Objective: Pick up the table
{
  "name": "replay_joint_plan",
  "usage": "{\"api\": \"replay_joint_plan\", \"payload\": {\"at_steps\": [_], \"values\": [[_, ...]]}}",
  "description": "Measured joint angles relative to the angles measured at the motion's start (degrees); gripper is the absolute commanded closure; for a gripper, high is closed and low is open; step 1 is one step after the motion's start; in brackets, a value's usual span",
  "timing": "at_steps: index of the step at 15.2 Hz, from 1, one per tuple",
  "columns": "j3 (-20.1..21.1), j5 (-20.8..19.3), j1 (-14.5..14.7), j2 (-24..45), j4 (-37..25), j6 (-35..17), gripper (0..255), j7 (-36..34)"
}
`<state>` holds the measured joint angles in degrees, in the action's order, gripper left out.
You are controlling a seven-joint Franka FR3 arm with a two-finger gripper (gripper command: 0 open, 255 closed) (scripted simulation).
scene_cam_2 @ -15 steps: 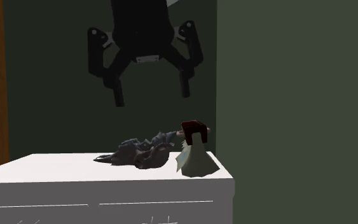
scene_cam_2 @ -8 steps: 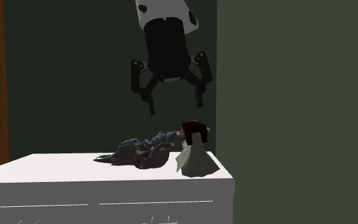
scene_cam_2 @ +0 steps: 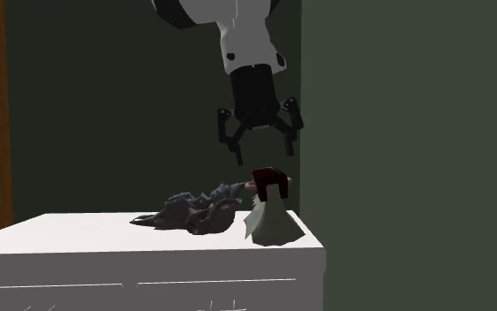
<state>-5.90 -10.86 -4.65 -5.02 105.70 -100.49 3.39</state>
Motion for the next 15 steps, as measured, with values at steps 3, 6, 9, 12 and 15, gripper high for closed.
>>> {"api": "replay_joint_plan", "payload": {"at_steps": [3, 6, 9, 12, 15], "values": [[-0.8, 0.2, -0.7, 6.0, -6.1, 0.0, 0, 1.3], [-1.0, 0.2, -0.9, 7.5, -6.1, -1.5, 0, 1.4], [-1.1, 0.2, -1.0, 7.7, -4.1, -3.7, 0, 1.1], [-1.1, 0.1, -1.0, 7.9, -2.6, -5.4, 255, 0.9], [-1.1, 0.1, -1.0, 7.7, -2.3, -5.7, 255, 0.8]]}}
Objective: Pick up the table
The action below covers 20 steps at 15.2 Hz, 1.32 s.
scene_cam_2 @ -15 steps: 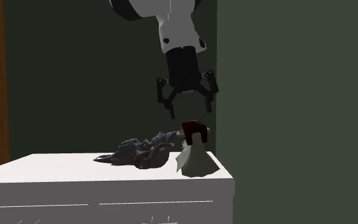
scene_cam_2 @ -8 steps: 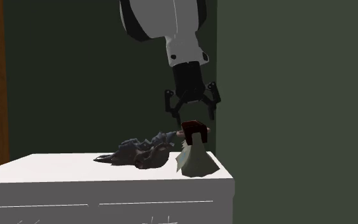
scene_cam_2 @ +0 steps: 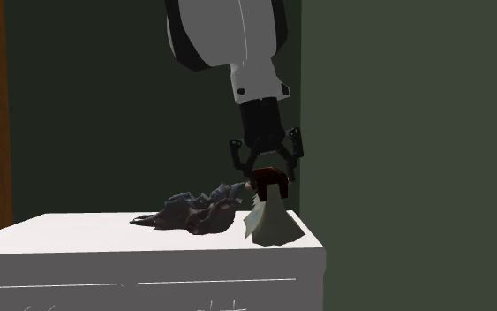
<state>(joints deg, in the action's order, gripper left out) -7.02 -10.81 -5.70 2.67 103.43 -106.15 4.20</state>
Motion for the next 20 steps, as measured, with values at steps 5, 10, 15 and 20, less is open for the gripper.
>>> {"api": "replay_joint_plan", "payload": {"at_steps": [5, 10, 15, 20], "values": [[0.0, 0.0, 0.0, 0.0, 0.0, 0.0, 255, 0.0], [0.0, 0.1, 0.0, 0.2, -1.7, 1.6, 255, 0.3], [0.1, 0.3, 0.1, 0.1, -5.2, 5.2, 255, 0.9], [0.1, 0.4, 0.1, 0.6, -9.5, 9.0, 255, 1.5]]}}
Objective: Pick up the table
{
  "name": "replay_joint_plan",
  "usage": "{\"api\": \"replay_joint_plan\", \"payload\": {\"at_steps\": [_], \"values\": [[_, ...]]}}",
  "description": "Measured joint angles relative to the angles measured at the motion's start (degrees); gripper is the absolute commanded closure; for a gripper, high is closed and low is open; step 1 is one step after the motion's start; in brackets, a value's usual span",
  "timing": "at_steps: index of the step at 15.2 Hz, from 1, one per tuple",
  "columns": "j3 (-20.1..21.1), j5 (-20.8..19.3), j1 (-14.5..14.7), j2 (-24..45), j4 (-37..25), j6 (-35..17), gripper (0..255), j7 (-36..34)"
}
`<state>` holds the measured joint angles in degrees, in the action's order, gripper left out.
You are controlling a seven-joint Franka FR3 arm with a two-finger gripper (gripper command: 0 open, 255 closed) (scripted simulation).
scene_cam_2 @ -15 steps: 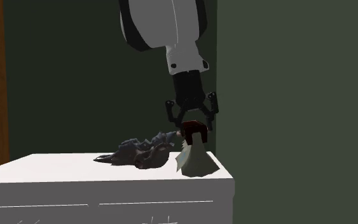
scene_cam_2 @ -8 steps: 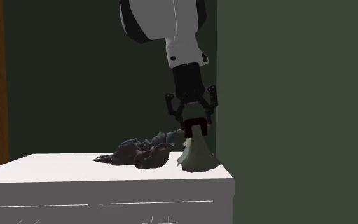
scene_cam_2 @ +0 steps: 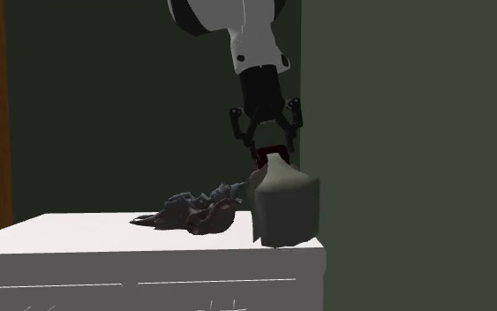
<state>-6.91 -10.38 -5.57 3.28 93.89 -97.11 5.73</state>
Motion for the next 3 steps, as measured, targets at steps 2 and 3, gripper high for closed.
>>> {"api": "replay_joint_plan", "payload": {"at_steps": [2, 3], "values": [[0.0, 0.0, 0.0, 0.0, -1.7, 1.6, 255, 0.3], [0.0, 0.0, 0.0, 0.0, -2.0, 2.0, 255, 0.3]]}}
